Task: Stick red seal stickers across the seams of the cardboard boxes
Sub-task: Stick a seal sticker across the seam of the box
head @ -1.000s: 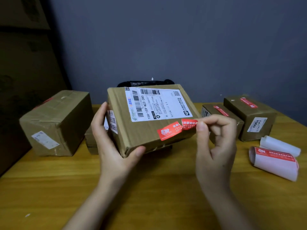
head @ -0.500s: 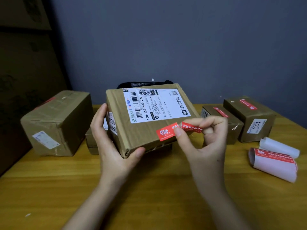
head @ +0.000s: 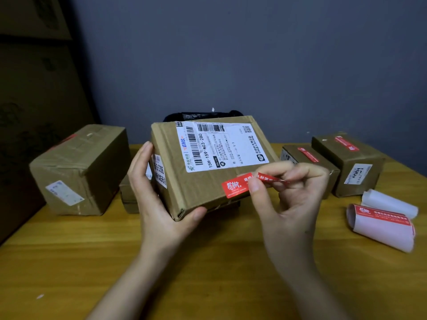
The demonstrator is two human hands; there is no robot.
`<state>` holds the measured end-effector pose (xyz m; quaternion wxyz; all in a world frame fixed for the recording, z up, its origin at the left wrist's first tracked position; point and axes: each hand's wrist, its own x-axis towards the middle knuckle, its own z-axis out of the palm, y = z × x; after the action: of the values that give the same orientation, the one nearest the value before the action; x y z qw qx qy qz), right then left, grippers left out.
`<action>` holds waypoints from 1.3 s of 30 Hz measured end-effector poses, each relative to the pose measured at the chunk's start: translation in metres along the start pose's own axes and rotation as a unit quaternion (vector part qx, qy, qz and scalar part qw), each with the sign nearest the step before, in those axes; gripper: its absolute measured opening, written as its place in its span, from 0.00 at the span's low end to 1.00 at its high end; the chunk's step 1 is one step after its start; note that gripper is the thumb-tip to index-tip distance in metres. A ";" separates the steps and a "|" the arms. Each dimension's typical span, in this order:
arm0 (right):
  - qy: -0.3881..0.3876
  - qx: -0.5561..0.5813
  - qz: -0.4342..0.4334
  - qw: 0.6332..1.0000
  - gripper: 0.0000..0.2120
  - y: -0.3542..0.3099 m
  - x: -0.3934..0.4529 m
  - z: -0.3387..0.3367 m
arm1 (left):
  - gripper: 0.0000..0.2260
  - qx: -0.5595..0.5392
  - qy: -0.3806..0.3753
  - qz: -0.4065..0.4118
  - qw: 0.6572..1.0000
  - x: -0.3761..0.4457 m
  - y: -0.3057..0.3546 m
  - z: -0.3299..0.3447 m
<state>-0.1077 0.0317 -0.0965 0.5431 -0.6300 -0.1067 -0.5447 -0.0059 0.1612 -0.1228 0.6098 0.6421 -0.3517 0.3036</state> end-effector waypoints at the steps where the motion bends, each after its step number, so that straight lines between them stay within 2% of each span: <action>1: 0.004 0.003 0.000 1.000 0.17 -0.001 0.000 0.001 | 0.51 0.005 -0.001 0.001 1.000 0.000 0.000 0.000; 7: 0.043 0.050 0.044 0.997 0.16 -0.005 0.002 -0.002 | 0.50 -0.003 0.004 -0.009 1.000 0.000 -0.001 -0.001; 14: 0.061 0.017 0.057 0.996 0.20 -0.007 0.005 -0.008 | 0.47 -0.041 0.017 -0.042 0.998 -0.002 0.003 -0.002; 20: 0.051 0.098 0.116 0.987 0.19 -0.012 0.025 -0.018 | 0.43 -0.121 0.019 -0.142 0.982 0.003 0.020 -0.003; 24: 0.015 0.147 0.142 0.979 0.18 -0.025 0.041 -0.023 | 0.49 -0.147 -0.016 -0.233 0.961 0.020 0.042 -0.005; 26: 0.018 0.157 0.158 0.975 0.16 -0.031 0.044 -0.022 | 0.59 -0.112 -0.049 -0.268 0.956 0.051 0.035 -0.004; 27: 0.027 0.161 0.172 0.971 0.16 -0.034 0.045 -0.022 | 0.55 -0.114 -0.068 -0.281 0.950 0.057 0.025 -0.011; 28: 0.037 0.164 0.189 0.968 0.16 -0.037 0.046 -0.023 | 0.42 -0.097 -0.062 -0.303 0.946 0.061 0.023 -0.013; 29: 0.047 0.163 0.204 0.964 0.16 -0.040 0.047 -0.024 | 0.33 -0.032 -0.066 -0.279 0.957 0.059 0.027 -0.015; 31: 0.054 0.159 0.233 0.958 0.17 -0.046 0.047 -0.026 | 0.40 -0.038 -0.118 -0.182 0.975 0.039 0.037 -0.017; 34: 0.049 0.150 0.273 0.949 0.14 -0.048 0.047 -0.030 | 0.43 -0.122 -0.187 -0.172 0.959 0.020 0.050 -0.026; 35: 0.048 0.145 0.285 0.946 0.13 -0.049 0.047 -0.031 | 0.43 -0.146 -0.191 -0.183 0.953 0.024 0.047 -0.025; 36: 0.049 0.141 0.296 0.943 0.13 -0.048 0.047 -0.032 | 0.43 -0.118 -0.176 -0.212 0.954 0.026 0.043 -0.021; 37: 0.051 0.142 0.307 0.940 0.13 -0.047 0.047 -0.033 | 0.44 -0.095 -0.155 -0.269 0.946 0.031 0.042 -0.015; 39: 0.059 0.148 0.325 0.932 0.15 -0.043 0.046 -0.034 | 0.41 -0.057 -0.184 -0.390 0.900 0.033 0.046 -0.012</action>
<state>-0.1405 0.0003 -0.0411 0.7826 -0.5095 0.0570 -0.3531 -0.0248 0.1698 -0.0687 0.6394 0.7363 -0.1960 -0.1031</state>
